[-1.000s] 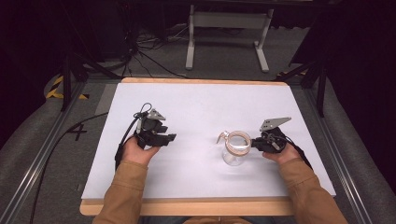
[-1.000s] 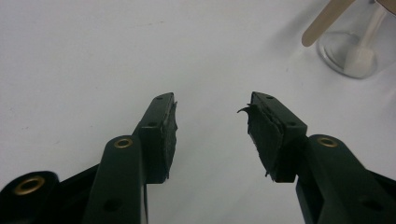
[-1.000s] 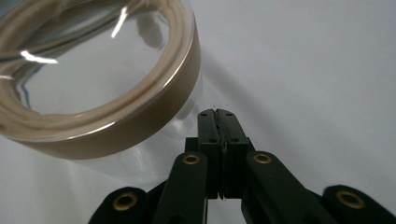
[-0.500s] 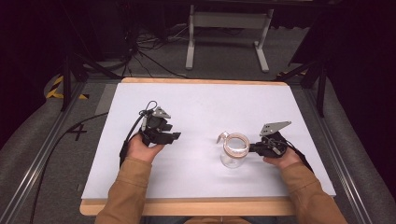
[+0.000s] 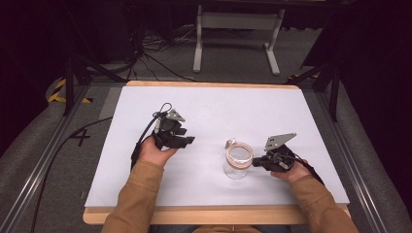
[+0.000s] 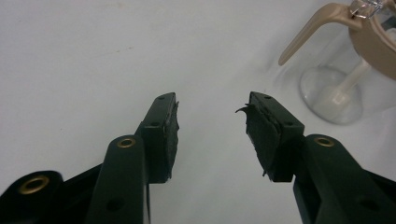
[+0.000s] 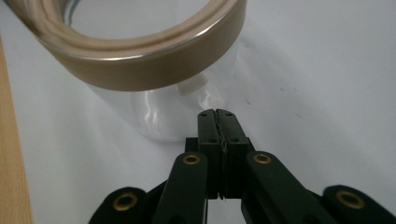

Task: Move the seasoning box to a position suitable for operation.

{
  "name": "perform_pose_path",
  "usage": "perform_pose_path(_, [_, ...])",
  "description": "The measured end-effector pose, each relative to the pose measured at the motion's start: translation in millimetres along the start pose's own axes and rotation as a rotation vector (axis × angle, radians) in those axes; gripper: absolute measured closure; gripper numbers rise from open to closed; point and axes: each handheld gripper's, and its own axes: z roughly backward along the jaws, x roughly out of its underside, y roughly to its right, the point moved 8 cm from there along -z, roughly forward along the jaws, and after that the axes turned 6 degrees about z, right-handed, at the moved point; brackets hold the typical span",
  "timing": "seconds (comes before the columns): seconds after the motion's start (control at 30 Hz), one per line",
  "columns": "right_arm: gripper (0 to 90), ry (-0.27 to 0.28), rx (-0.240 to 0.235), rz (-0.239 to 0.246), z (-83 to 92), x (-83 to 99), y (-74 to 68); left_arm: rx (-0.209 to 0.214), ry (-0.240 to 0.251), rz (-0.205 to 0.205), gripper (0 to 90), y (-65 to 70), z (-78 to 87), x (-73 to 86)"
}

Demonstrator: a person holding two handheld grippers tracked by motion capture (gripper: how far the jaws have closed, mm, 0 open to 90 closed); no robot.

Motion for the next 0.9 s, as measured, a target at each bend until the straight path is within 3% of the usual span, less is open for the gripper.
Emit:
perform_pose_path(0.43, [89.4, -0.027, -0.056, 0.045, -13.5, -6.5, -19.4, 0.020, -0.001, 0.010, 54.5, 4.3, 0.4, -0.8])
perform_pose_path(0.67, [89.4, -0.049, -0.068, 0.077, -19.5, -9.1, -28.8, 0.032, 0.015, -0.016, 58.1, 7.2, 1.2, -2.5])
perform_pose_path(0.8, [89.3, -0.040, -0.067, 0.077, -18.1, -9.5, -27.5, 0.046, 0.013, -0.035, 61.3, 8.0, 3.0, -3.6])
perform_pose_path(0.9, [89.3, -0.021, -0.051, 0.069, -13.0, -10.8, -24.0, 0.064, 0.023, -0.027, 63.3, 10.5, 5.1, -5.8])
